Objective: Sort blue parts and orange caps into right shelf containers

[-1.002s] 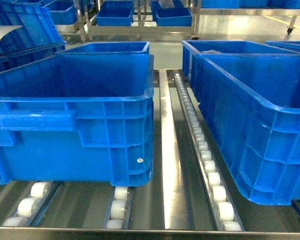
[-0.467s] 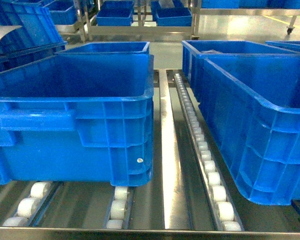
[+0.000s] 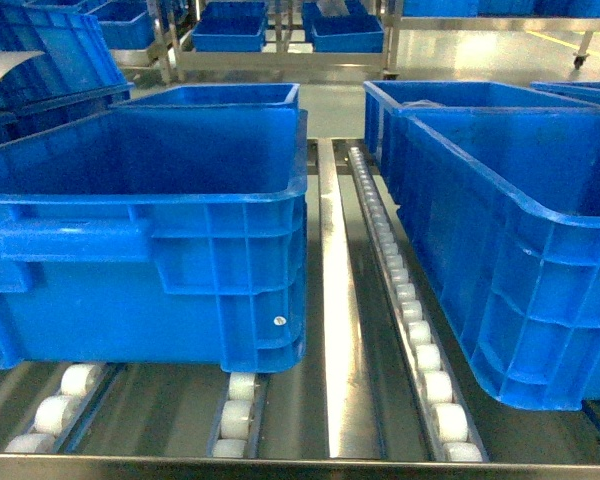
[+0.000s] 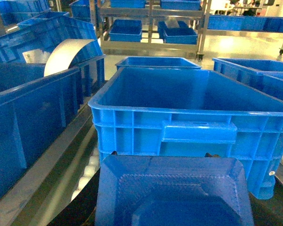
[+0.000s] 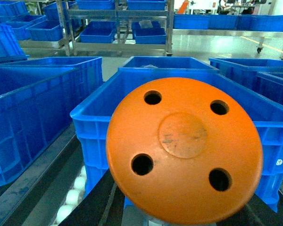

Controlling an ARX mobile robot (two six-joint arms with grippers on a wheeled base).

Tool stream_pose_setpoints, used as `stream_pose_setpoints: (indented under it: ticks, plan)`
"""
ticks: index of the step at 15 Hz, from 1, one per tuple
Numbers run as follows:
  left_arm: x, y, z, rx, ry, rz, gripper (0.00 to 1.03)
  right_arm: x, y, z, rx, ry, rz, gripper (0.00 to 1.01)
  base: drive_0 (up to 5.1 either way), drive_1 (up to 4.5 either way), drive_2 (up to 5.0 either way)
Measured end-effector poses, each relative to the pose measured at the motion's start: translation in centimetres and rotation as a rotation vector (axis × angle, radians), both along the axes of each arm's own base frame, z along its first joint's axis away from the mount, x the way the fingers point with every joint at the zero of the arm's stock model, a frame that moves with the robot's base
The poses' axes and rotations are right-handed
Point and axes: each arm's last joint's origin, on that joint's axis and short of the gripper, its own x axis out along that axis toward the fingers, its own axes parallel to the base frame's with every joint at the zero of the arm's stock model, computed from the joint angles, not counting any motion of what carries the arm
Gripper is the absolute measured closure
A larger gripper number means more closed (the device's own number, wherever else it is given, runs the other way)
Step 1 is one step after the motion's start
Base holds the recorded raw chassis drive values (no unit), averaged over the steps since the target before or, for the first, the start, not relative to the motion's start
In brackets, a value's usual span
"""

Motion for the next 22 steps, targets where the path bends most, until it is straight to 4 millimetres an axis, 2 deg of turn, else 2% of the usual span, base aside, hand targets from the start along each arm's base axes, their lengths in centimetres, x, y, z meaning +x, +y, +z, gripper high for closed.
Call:
stream_pose_setpoints:
  ticks: [11, 12, 13, 14, 16, 17, 18, 20, 22]
  plan:
    - [0.0, 0.0, 0.0, 0.000, -0.006, 0.006, 0.61, 0.0, 0.0, 0.0, 0.000, 0.000, 0.000, 0.58, 0.0, 0.00, 0.0]
    - [0.0, -0.2, 0.9, -0.013, -0.099, 0.078, 0.61, 0.0, 0.0, 0.1, -0.005, -0.011, 0.006, 0.58, 0.0, 0.00, 0.0]
    - [0.1, -0.6, 1.8, -0.036, -0.181, 0.113, 0.61, -0.1, -0.1, 1.3, -0.050, -0.141, 0.057, 0.58, 0.0, 0.00, 0.0]
    - [0.6, -0.7, 1.8, -0.039, -0.169, 0.137, 0.61, -0.1, -0.3, 1.9, -0.073, -0.197, 0.069, 0.58, 0.0, 0.00, 0.0]
    - [3.4, -1.2, 2.8, -0.029, -0.180, 0.103, 0.61, 1.4, -0.4, 2.4, -0.080, -0.199, 0.099, 0.58, 0.0, 0.00, 0.0]
    - [5.4, -1.5, 4.6, -0.030, -0.223, 0.069, 0.61, 3.0, -0.6, 3.9, -0.082, -0.213, 0.100, 0.58, 0.0, 0.00, 0.0]
    - [8.4, -1.9, 6.7, -0.036, -0.267, 0.021, 0.61, 5.1, -0.4, 6.0, -0.083, -0.236, 0.120, 0.58, 0.0, 0.00, 0.0]
    - [11.6, -2.2, 8.0, -0.039, -0.248, -0.021, 0.61, 7.0, -0.3, 7.4, -0.091, -0.240, 0.125, 0.58, 0.0, 0.00, 0.0]
    - [14.1, -2.4, 8.3, -0.043, -0.201, -0.038, 0.61, 9.4, -0.2, 8.2, -0.092, -0.219, 0.120, 0.58, 0.0, 0.00, 0.0]
